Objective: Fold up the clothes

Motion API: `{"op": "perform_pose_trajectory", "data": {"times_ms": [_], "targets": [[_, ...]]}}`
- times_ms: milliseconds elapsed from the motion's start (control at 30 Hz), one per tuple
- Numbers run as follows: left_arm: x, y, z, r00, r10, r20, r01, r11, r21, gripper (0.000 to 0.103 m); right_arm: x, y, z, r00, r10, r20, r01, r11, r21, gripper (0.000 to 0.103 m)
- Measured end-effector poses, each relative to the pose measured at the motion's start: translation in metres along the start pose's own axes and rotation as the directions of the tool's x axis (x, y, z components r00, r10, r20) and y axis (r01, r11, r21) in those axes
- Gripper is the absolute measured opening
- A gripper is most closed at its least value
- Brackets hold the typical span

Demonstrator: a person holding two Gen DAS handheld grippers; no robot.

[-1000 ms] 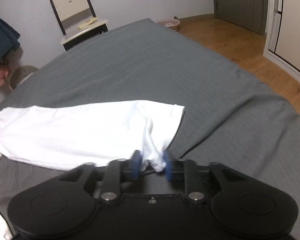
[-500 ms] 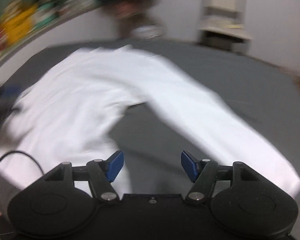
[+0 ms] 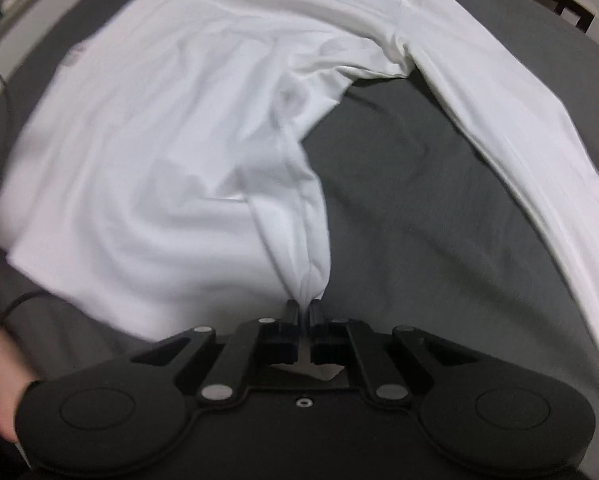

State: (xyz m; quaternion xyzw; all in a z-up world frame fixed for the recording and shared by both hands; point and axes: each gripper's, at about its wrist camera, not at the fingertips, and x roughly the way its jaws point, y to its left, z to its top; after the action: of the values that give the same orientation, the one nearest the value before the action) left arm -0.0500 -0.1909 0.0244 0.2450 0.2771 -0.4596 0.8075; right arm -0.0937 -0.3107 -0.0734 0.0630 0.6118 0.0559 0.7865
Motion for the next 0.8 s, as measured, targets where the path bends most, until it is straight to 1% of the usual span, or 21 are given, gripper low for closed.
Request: {"op": "perform_pose_trajectory", "data": {"times_ms": [33, 67, 100, 133, 167, 233, 267, 333, 367, 433, 500, 567, 633, 667, 700, 767, 800], "targets": [[0.002, -0.004, -0.005, 1.0, -0.004, -0.003, 0.004, 1.0, 0.015, 0.103, -0.003, 0.0, -0.003, 0.998, 0.058, -0.023, -0.057, 0.998, 0.04, 0.005], [0.003, -0.009, -0.01, 1.0, -0.021, -0.009, 0.021, 0.999, 0.034, 0.103, -0.006, 0.001, -0.008, 0.989, 0.138, -0.054, -0.134, 0.988, 0.077, 0.005], [0.005, -0.013, -0.013, 0.998, -0.054, -0.015, 0.055, 0.997, 0.051, 0.103, -0.009, 0.003, -0.012, 0.972, 0.218, -0.082, -0.208, 0.971, 0.116, 0.005], [0.007, -0.017, -0.016, 0.996, -0.088, -0.023, 0.089, 0.994, 0.067, 0.103, -0.011, 0.004, -0.017, 0.949, 0.298, -0.107, -0.279, 0.947, 0.156, 0.005], [0.011, -0.022, -0.019, 0.991, -0.129, -0.038, 0.132, 0.988, 0.075, 0.103, -0.012, 0.005, -0.022, 0.924, 0.361, -0.128, -0.333, 0.922, 0.196, 0.005], [0.017, -0.033, -0.024, 0.977, -0.198, -0.077, 0.205, 0.974, 0.094, 0.103, -0.006, 0.003, -0.029, 0.897, 0.41, -0.165, -0.361, 0.895, 0.261, 0.005], [0.023, -0.04, -0.028, 0.971, -0.215, -0.106, 0.227, 0.967, 0.117, 0.103, -0.002, 0.0, -0.032, 0.891, 0.415, -0.182, -0.355, 0.889, 0.289, 0.004], [0.033, -0.052, -0.037, 0.964, -0.209, -0.164, 0.238, 0.954, 0.181, 0.103, 0.013, -0.014, -0.031, 0.922, 0.333, -0.196, -0.263, 0.913, 0.313, 0.004], [0.036, -0.056, -0.043, 0.962, -0.197, -0.19, 0.235, 0.95, 0.205, 0.103, 0.021, -0.021, -0.03, 0.93, 0.308, -0.2, -0.232, 0.915, 0.33, 0.004], [0.038, -0.058, -0.056, 0.958, -0.172, -0.231, 0.226, 0.945, 0.235, 0.103, 0.034, -0.033, -0.032, 0.925, 0.318, -0.209, -0.22, 0.895, 0.387, 0.004], [0.032, -0.055, -0.065, 0.96, -0.138, -0.243, 0.198, 0.949, 0.245, 0.103, 0.037, -0.033, -0.034, 0.926, 0.314, -0.21, -0.218, 0.898, 0.383, 0.005], [0.024, -0.05, -0.074, 0.966, -0.069, -0.248, 0.14, 0.948, 0.285, 0.103, 0.039, -0.032, -0.036, 0.927, 0.31, -0.212, -0.216, 0.901, 0.375, 0.005], [0.016, -0.046, -0.082, 0.969, 0.001, -0.248, 0.082, 0.942, 0.325, 0.103, 0.04, -0.026, -0.034, 0.928, 0.304, -0.214, -0.218, 0.911, 0.349, 0.005], [0.014, -0.047, -0.086, 0.971, 0.037, -0.237, 0.051, 0.933, 0.355, 0.103, 0.041, -0.026, -0.034, 0.927, 0.308, -0.212, -0.223, 0.911, 0.348, 0.005], [0.014, -0.049, -0.087, 0.971, 0.077, -0.225, 0.018, 0.919, 0.394, 0.103, 0.041, -0.026, -0.035, 0.926, 0.313, -0.211, -0.228, 0.909, 0.349, 0.005], [0.013, -0.054, -0.089, 0.969, 0.151, -0.198, -0.042, 0.883, 0.468, 0.103, 0.036, -0.032, -0.046, 0.922, 0.329, -0.204, -0.239, 0.899, 0.368, 0.005], [0.015, -0.059, -0.089, 0.97, 0.155, -0.187, -0.041, 0.863, 0.504, 0.102, 0.035, -0.038, -0.052, 0.92, 0.338, -0.198, -0.246, 0.892, 0.38, 0.005]]}}
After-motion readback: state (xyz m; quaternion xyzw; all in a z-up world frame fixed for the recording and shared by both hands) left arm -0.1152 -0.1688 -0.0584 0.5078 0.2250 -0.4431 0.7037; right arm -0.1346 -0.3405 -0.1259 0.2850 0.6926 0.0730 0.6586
